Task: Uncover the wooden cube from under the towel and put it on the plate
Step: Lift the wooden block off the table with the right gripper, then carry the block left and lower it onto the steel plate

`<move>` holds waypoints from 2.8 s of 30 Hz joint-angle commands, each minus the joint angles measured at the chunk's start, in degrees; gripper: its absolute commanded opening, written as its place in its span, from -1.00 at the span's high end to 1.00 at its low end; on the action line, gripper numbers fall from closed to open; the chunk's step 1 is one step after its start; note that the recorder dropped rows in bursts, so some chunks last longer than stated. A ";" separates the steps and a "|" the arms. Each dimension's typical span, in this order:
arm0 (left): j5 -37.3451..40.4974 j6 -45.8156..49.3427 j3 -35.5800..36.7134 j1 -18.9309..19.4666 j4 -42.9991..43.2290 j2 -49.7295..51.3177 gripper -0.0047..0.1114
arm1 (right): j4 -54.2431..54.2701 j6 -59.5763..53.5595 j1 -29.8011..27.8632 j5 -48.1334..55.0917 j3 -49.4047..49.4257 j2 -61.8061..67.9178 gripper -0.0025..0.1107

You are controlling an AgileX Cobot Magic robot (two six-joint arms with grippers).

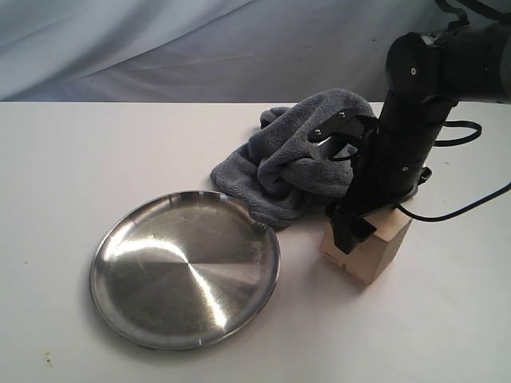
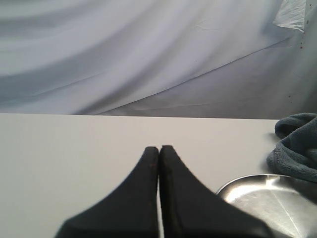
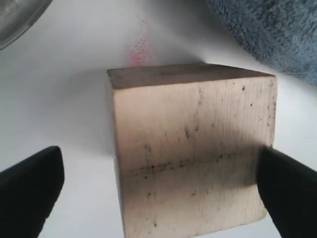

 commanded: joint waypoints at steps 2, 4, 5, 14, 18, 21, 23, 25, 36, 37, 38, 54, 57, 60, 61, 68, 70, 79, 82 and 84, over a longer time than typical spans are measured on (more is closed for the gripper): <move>-0.13 -0.05 0.25 -0.05 0.04 -0.09 0.89 | 0.25 0.31 0.26 0.37 0.30 0.60 -0.76; -0.13 -0.05 0.25 -0.05 0.04 -0.09 0.89 | 1.33 -0.07 0.26 0.37 0.30 -0.39 -0.76; -0.13 -0.17 0.25 -0.05 0.04 -0.09 0.89 | 1.33 -0.07 0.26 0.37 0.30 -0.76 -0.76; -0.13 -0.17 0.25 -0.05 0.04 -0.09 0.89 | 1.75 -0.28 0.26 -0.13 0.30 -3.62 -0.76; -0.13 -0.04 0.25 -0.05 0.04 -0.09 0.89 | 1.08 -0.99 0.26 -0.45 0.30 -3.62 -0.76; -0.13 -0.04 0.25 -0.05 0.04 -0.09 0.89 | 0.94 -1.73 0.26 -0.68 0.30 -3.62 -0.76; -0.13 -0.04 0.25 -0.05 0.04 -0.09 0.89 | 0.94 -2.07 0.26 -0.92 0.30 -3.62 -0.76; -0.13 -0.04 0.25 -0.05 0.04 -0.09 0.89 | 0.11 -2.59 0.26 -1.03 0.30 -3.51 -0.76; -0.13 -0.16 0.25 -0.05 0.04 -0.09 0.89 | -1.42 -2.82 0.26 -2.36 0.30 -3.51 -0.76; -0.13 -0.16 0.25 -0.05 0.04 -0.09 0.89 | -1.42 -2.82 0.26 -2.36 0.30 -3.51 -0.76; -0.13 -0.16 0.25 -0.05 0.04 -0.09 0.89 | -0.90 -2.82 0.26 -2.40 0.30 -3.25 -0.76; -0.13 -0.14 0.25 -0.05 0.04 -0.09 0.89 | -2.28 -2.82 0.26 -3.51 0.40 2.79 -0.76; -0.13 -0.14 0.25 -0.05 0.04 -0.09 0.89 | -1.42 -2.82 0.26 -3.51 0.41 5.14 -0.76; -0.13 -0.14 0.25 -0.05 0.04 -0.09 0.89 | -1.01 -2.82 0.26 -3.61 0.41 7.14 -0.75; -0.13 -0.14 0.25 -0.05 0.04 -0.09 0.89 | -1.01 -2.70 0.26 -3.75 0.41 7.45 -0.73; -0.13 -0.15 0.25 -0.05 0.04 -0.09 0.89 | -0.43 -2.69 0.26 -3.33 0.41 7.62 0.50; -0.13 -0.15 0.25 -0.05 0.04 -0.09 0.89 | -0.43 -2.81 0.26 -2.63 0.41 7.62 0.78; -0.13 -0.15 0.25 -0.05 0.04 -0.09 0.89 | 4.11 -4.60 0.26 -1.44 -0.08 0.52 0.96; -0.13 -0.15 0.25 -0.05 0.04 -0.09 0.89 | 8.25 -4.60 0.26 0.72 -2.74 -4.17 0.96; -0.13 -0.15 0.25 -0.05 0.04 -0.09 0.89 | 13.51 -4.60 0.26 2.42 -5.44 -6.57 0.96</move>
